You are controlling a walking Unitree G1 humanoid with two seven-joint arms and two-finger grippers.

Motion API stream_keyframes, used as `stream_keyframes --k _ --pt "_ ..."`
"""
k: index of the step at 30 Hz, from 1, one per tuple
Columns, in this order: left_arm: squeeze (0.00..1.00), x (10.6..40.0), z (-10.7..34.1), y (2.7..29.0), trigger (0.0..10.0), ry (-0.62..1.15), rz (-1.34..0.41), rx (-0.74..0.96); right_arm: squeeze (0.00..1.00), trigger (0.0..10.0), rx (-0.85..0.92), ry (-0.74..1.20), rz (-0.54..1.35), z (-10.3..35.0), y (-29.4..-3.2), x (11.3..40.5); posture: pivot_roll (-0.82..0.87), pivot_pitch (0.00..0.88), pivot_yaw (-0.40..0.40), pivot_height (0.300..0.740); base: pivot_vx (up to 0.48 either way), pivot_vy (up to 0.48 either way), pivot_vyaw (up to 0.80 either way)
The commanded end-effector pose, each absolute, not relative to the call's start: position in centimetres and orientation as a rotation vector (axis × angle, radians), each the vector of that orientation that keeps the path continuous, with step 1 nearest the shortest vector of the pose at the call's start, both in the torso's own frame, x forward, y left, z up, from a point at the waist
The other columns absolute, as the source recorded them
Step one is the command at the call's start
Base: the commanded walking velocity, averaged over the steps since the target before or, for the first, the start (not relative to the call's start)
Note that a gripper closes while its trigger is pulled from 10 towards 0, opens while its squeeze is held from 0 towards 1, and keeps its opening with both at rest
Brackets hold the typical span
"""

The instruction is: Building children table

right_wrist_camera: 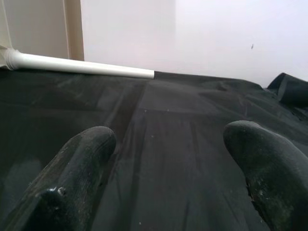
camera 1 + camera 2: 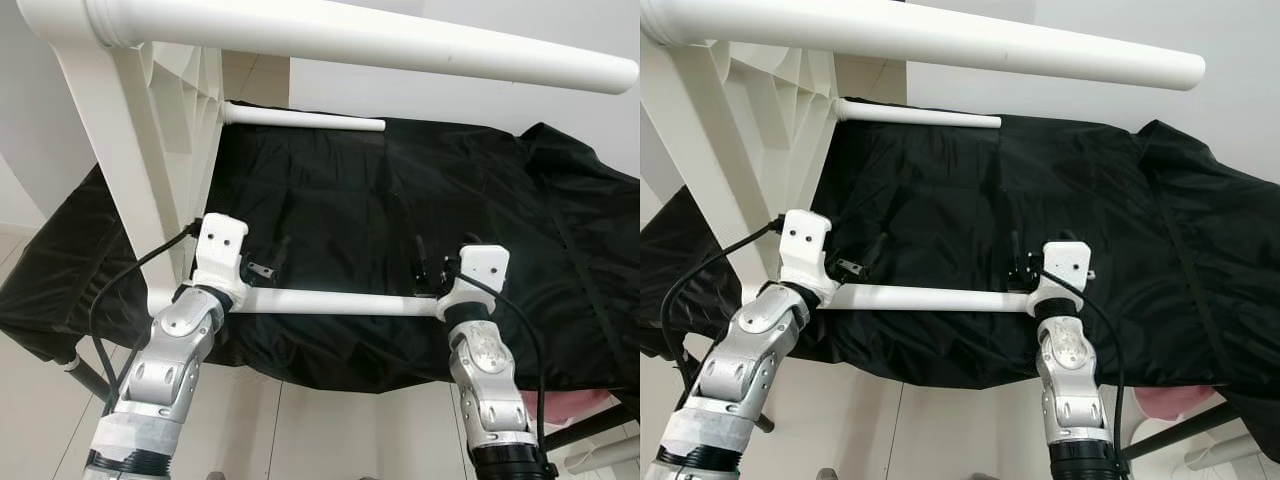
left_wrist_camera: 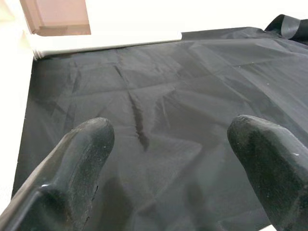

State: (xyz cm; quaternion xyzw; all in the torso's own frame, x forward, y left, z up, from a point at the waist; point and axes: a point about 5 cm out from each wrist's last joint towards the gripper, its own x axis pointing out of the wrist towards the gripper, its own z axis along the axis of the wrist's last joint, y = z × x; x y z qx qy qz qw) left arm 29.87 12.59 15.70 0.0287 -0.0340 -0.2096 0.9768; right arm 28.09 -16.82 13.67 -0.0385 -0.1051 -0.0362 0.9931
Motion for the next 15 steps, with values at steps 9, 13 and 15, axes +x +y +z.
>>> stream_keyframes --k 9,13,15 --pt "0.0 30.92 15.14 11.68 10.0 -0.076 -0.368 0.058 0.0 10.0 -0.127 -0.161 -0.075 12.32 -16.76 28.3 -0.05 0.0 -0.032 0.74 0.0 -0.276 0.0" --pt "0.0 31.09 15.19 11.63 10.0 -0.081 -0.365 0.055 0.0 10.0 -0.131 -0.158 -0.076 12.22 -16.83 28.38 -0.06 0.0 -0.033 0.74 0.0 -0.3 0.0" --pt "0.0 31.14 15.18 11.6 10.0 -0.083 -0.366 0.055 0.0 10.0 -0.133 -0.157 -0.077 12.19 -16.86 28.45 -0.06 0.0 -0.035 0.74 0.0 -0.311 0.0"
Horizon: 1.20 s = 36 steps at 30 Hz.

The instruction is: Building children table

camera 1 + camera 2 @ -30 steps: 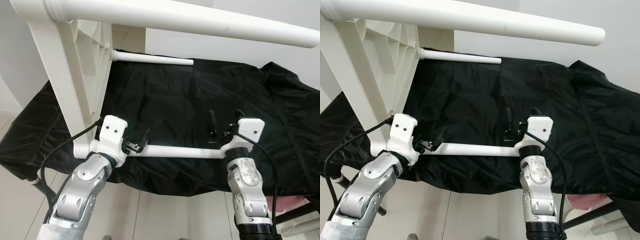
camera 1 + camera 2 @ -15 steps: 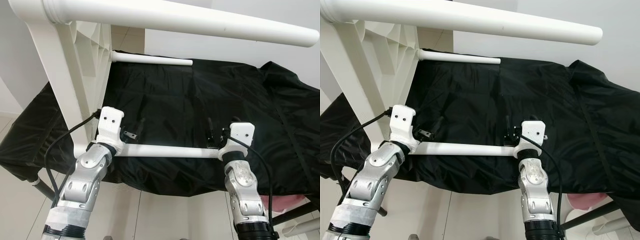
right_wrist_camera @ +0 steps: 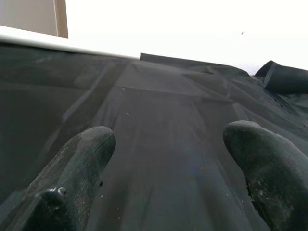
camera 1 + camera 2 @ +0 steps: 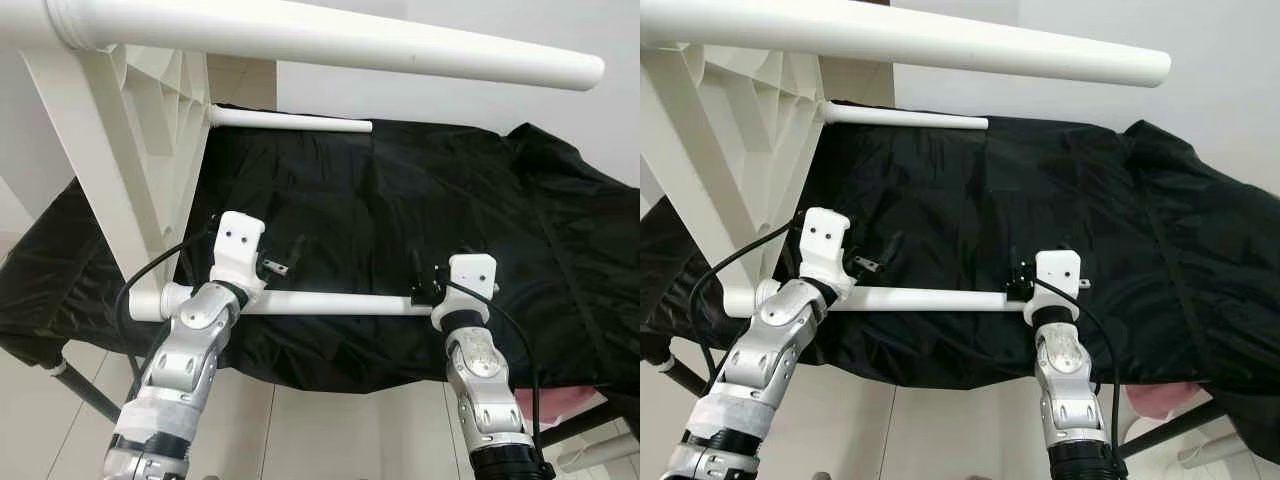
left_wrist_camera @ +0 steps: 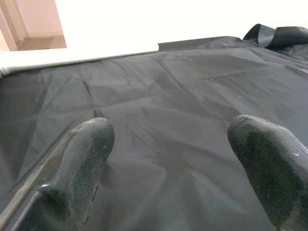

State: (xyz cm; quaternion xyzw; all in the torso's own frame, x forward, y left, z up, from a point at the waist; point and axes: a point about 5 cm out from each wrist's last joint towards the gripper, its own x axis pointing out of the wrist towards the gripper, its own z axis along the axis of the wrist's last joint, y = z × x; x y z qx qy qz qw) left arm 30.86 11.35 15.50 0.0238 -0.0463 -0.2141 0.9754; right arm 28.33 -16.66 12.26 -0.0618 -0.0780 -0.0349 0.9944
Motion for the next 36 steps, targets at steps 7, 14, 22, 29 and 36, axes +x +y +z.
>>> stream_keyframes --k 7,14,22,29,36 --pt "0.0 31.3 15.2 11.6 10.0 -0.09 -0.368 0.055 0.0 10.0 -0.141 -0.156 -0.079 12.1 -16.9 28.5 -0.06 0.0 -0.034 0.74 0.0 -0.315 0.0" --pt "0.0 31.4 15.2 11.4 10.0 -0.099 -0.375 0.051 0.0 10.0 -0.157 -0.152 -0.082 12.0 -17.0 28.4 -0.06 0.0 -0.039 0.74 0.0 -0.331 0.0" --pt "0.0 31.4 15.4 11.2 10.0 -0.118 -0.368 0.052 0.0 10.0 -0.165 -0.146 -0.081 11.8 -17.2 28.2 -0.06 0.0 -0.047 0.74 0.0 -0.271 0.0" --pt "0.0 31.3 15.6 10.6 10.0 -0.121 -0.36 0.028 0.0 10.0 -0.168 -0.147 -0.066 11.8 -17.1 28.2 -0.05 0.0 -0.05 0.74 0.0 0.0 0.0" --pt "0.0 30.6 15.2 9.7 10.0 -0.111 -0.388 0.015 0.0 10.0 -0.149 -0.151 -0.063 11.8 -17.1 28.4 -0.03 0.0 -0.066 0.74 0.0 0.0 0.0"
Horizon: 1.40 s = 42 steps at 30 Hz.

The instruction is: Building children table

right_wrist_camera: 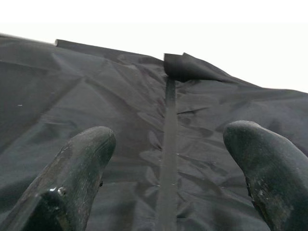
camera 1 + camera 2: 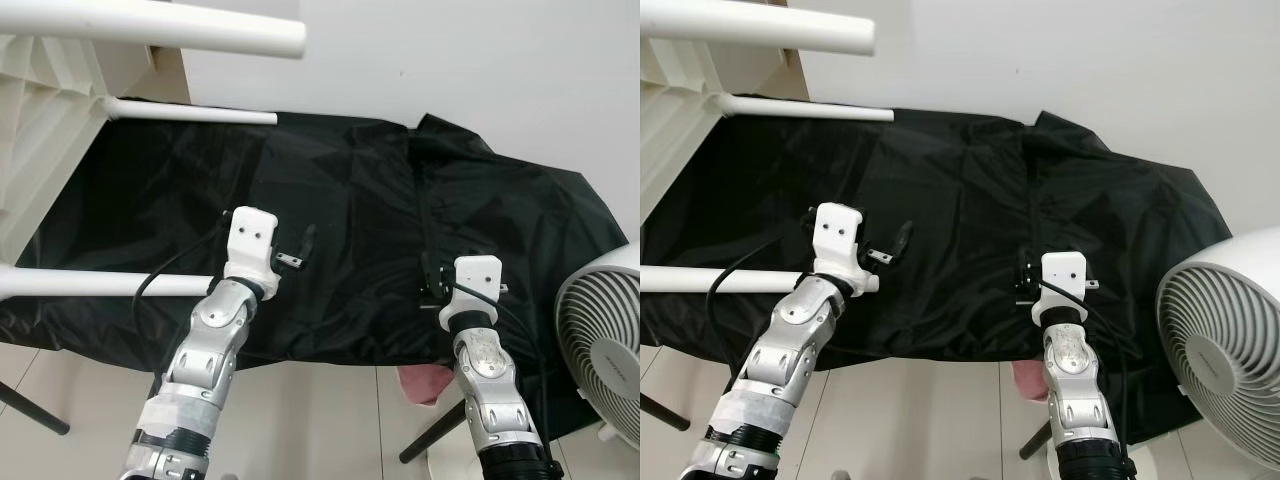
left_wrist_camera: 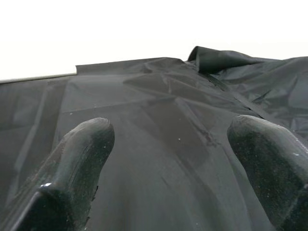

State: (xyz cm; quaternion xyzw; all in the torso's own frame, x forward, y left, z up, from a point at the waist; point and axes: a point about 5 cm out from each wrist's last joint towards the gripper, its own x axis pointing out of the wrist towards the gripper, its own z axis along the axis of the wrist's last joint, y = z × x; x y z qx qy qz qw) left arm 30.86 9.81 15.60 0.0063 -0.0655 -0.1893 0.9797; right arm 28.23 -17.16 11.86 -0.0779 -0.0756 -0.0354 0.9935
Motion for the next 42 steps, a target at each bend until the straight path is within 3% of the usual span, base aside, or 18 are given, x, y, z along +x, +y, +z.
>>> stream_keyframes --k 1,11,15,37,42 --pt "0.0 30.4 14.8 9.4 10.0 -0.096 -0.406 0.018 0.0 10.0 -0.141 -0.151 -0.062 11.8 -17.1 28.5 -0.02 0.0 -0.078 0.74 0.0 0.0 0.0" --pt "0.0 30.2 14.0 9.5 10.0 -0.061 -0.392 -0.009 0.0 10.0 -0.119 -0.141 -0.079 11.7 -17.3 28.4 -0.02 0.0 -0.102 0.74 0.0 0.0 0.0" --pt "0.0 30.4 13.8 10.3 10.0 -0.042 -0.329 -0.038 0.0 10.0 -0.117 -0.136 -0.095 11.4 -17.4 28.2 -0.02 0.005 -0.083 0.74 0.0 0.378 0.0" --pt "0.0 30.9 15.0 10.2 10.0 -0.068 -0.349 0.009 0.0 10.0 -0.112 -0.154 -0.114 11.2 -16.8 28.2 -0.02 0.003 -0.045 0.74 0.0 0.45 0.0" --pt "0.0 30.7 15.2 10.0 10.0 -0.088 -0.359 0.036 0.0 10.0 -0.115 -0.156 -0.108 11.2 -16.7 28.3 -0.02 0.0 -0.043 0.74 0.0 0.055 0.0"
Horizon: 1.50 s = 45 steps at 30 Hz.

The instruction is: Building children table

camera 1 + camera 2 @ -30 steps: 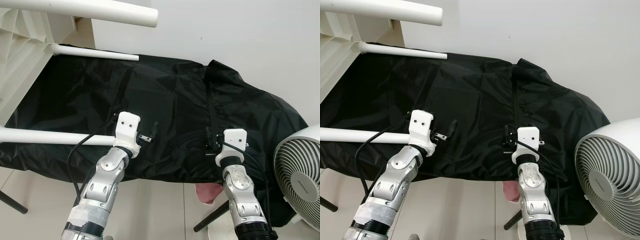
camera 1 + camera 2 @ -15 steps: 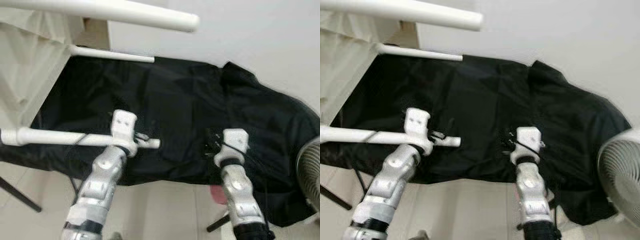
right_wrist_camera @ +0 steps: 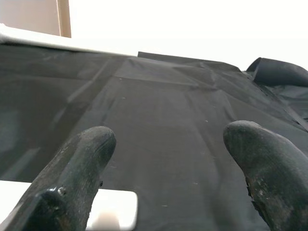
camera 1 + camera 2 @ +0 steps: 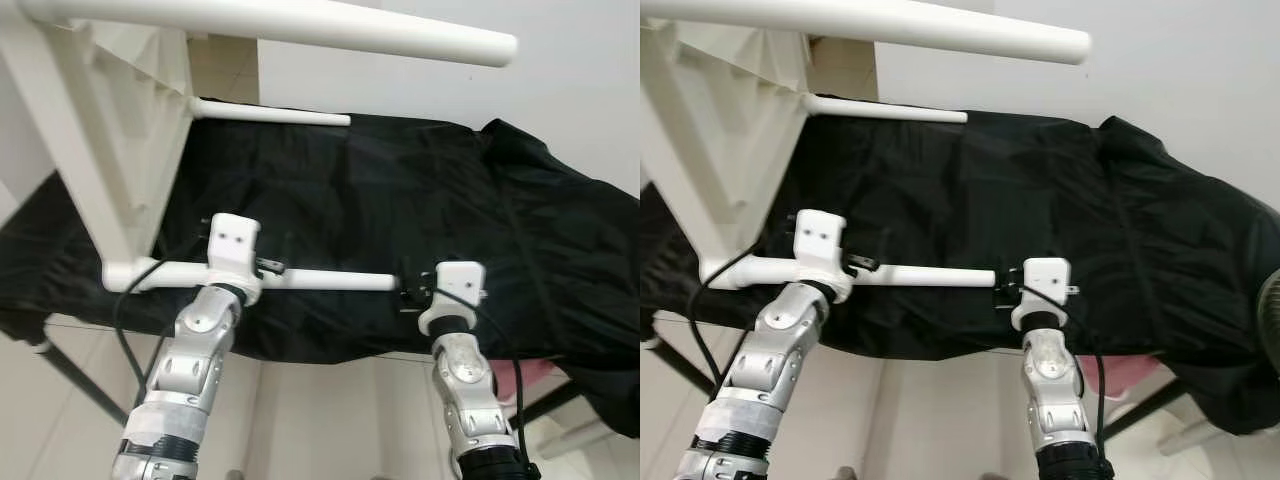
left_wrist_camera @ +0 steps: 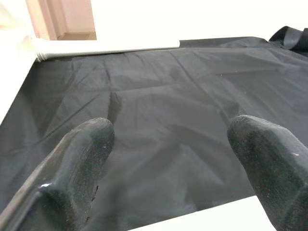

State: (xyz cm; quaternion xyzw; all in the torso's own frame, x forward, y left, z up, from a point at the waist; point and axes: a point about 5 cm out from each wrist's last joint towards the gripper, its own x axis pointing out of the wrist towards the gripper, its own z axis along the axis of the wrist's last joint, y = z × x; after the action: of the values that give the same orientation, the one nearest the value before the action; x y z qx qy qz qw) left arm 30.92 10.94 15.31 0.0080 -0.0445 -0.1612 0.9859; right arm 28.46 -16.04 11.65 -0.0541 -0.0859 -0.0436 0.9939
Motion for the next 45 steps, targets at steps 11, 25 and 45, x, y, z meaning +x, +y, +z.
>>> stream_keyframes --k 11,25,45 --pt "0.0 30.4 16.0 9.6 10.0 -0.142 -0.379 0.096 0.0 10.0 -0.139 -0.165 -0.067 11.3 -16.7 28.7 -0.01 0.0 -0.058 0.74 0.0 0.0 0.0" --pt "0.0 30.7 16.4 9.6 10.0 -0.145 -0.38 0.079 0.0 10.0 -0.15 -0.188 -0.039 11.5 -16.1 28.8 -0.01 0.0 -0.056 0.74 0.0 0.0 0.0" --pt "0.0 31.5 17.4 9.6 10.0 -0.185 -0.382 0.139 0.0 10.0 -0.153 -0.205 -0.046 11.7 -16.1 29.2 -0.01 0.0 -0.016 0.74 0.0 0.113 0.0"
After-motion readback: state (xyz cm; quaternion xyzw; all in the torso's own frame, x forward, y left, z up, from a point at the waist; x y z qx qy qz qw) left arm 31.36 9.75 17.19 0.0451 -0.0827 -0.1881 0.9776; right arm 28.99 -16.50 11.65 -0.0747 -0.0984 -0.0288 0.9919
